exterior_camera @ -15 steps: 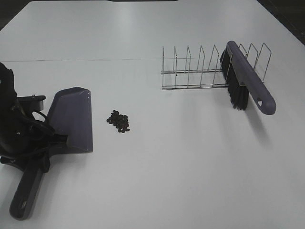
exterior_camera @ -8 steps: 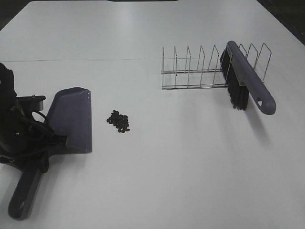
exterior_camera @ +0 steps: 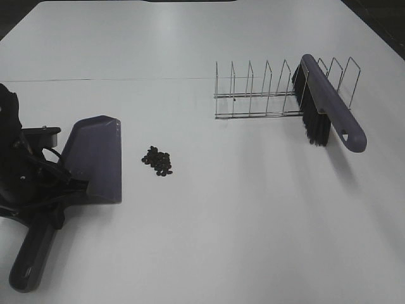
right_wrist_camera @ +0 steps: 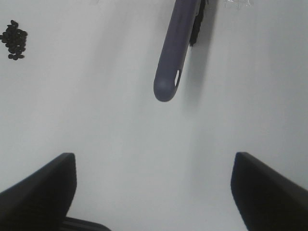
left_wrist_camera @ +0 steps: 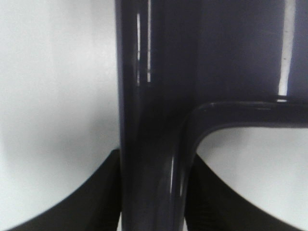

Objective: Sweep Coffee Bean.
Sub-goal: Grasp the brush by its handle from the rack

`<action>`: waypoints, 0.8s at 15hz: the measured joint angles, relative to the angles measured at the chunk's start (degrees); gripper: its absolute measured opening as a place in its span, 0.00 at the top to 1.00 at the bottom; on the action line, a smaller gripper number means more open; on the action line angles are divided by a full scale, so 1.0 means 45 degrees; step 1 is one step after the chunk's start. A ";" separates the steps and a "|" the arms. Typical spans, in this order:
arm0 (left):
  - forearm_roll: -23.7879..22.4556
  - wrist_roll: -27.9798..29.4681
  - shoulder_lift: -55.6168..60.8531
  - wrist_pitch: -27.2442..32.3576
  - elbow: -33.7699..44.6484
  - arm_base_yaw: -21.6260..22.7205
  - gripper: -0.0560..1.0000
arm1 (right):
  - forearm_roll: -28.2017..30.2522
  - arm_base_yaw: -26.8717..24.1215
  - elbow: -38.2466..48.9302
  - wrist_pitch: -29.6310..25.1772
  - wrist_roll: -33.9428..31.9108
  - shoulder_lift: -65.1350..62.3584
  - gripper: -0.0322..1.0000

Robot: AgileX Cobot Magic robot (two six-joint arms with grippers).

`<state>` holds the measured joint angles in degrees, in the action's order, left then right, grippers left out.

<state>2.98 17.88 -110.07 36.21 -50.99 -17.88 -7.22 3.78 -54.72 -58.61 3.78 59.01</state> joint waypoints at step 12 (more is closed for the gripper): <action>-0.0013 -0.0115 0.0000 0.0025 0.0000 0.0000 0.63 | 0.0000 0.0000 -0.6888 0.0115 0.0344 0.8849 0.24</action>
<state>2.92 17.36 -110.07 36.33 -50.99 -17.88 -7.22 3.78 -85.71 -58.10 5.33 98.84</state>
